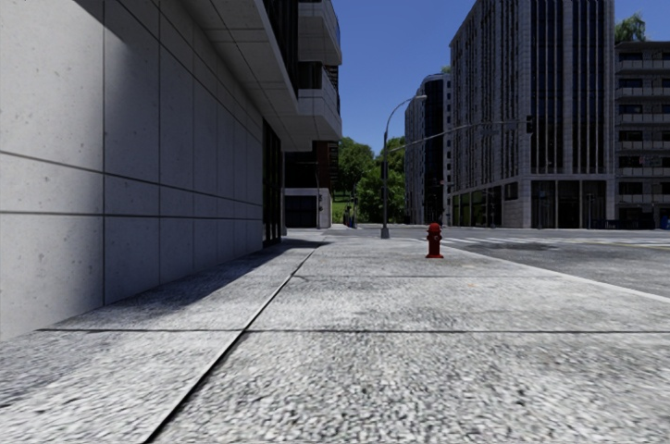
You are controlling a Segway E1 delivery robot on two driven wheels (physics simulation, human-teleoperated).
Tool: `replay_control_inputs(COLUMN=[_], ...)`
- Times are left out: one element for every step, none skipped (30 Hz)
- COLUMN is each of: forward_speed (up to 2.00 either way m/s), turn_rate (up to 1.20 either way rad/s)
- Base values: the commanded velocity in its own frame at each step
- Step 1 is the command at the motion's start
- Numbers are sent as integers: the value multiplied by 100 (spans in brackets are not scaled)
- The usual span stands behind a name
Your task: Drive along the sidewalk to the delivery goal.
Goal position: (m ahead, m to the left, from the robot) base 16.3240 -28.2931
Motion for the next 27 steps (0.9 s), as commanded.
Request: replay_control_inputs(forward_speed=[200, 200, 200, 200, 200, 200, 200, 200, 200, 200, 200, 200, 200, 200, 200, 200, 200, 200, 200, 200, 200, 200, 200, 200, 200, 200, 200], turn_rate=[0, 0, 0, 0, 0, 0, 0, 0, 0, 0, 0, 0, 0, 0, 0, 0, 0, 0, 0, 0, 0, 0, 0, 0, 0, 0, 0])
